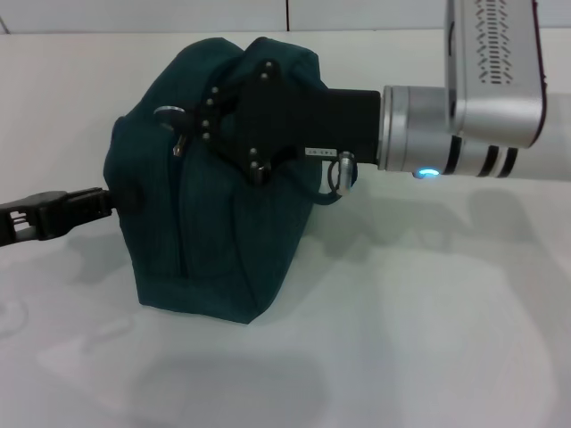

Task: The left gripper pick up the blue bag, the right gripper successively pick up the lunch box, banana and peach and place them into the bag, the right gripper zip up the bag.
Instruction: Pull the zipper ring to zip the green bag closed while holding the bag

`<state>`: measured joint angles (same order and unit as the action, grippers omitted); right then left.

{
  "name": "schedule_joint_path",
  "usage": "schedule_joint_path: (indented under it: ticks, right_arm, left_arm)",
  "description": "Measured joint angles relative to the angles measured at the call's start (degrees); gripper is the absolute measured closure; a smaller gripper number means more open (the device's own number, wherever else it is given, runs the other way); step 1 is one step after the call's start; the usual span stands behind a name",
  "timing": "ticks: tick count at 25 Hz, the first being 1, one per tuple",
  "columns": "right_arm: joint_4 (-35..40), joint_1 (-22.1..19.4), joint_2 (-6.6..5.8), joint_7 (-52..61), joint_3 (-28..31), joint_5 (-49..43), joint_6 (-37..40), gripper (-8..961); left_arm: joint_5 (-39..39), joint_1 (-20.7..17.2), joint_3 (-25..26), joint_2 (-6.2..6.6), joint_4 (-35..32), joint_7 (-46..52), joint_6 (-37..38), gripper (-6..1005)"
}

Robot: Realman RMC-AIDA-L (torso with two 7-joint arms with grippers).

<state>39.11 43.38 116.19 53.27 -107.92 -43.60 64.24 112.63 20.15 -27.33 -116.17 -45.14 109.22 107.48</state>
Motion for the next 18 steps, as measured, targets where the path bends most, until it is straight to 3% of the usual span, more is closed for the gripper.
schedule_joint_path:
  ticks: [7, 18]
  right_arm:
    - [0.42, -1.45, 0.00, 1.16, 0.08, 1.49, 1.43, 937]
    - [0.05, -3.50, -0.30, 9.57, 4.41, 1.51, 1.68, 938]
  left_arm:
    - [-0.08, -0.42, 0.01, -0.30, 0.09, -1.13, 0.05, 922]
    - [-0.26, -0.72, -0.96, -1.78, 0.15, -3.85, 0.75, 942]
